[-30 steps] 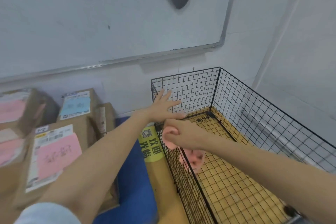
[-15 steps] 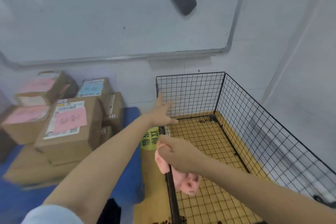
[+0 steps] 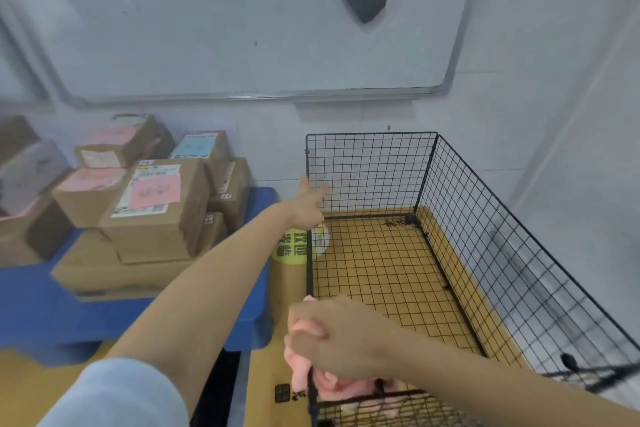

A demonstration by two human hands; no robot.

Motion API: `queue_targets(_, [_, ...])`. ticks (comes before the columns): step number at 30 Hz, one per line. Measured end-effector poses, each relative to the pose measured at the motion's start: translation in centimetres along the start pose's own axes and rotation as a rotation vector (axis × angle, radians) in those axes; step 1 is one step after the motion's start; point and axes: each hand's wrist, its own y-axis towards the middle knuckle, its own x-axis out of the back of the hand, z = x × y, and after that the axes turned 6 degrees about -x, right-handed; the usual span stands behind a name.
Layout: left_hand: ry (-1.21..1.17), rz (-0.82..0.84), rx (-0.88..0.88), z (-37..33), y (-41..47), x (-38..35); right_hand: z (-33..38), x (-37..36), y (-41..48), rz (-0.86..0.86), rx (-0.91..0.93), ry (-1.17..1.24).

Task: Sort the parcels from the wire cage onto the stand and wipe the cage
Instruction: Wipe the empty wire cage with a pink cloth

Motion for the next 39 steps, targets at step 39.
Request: queue_targets(39, [0.165, 0.068, -0.21, -0.4, 2.4, 0.4, 1.7, -0.7, 6.2, -0.21, -0.105, 0.135])
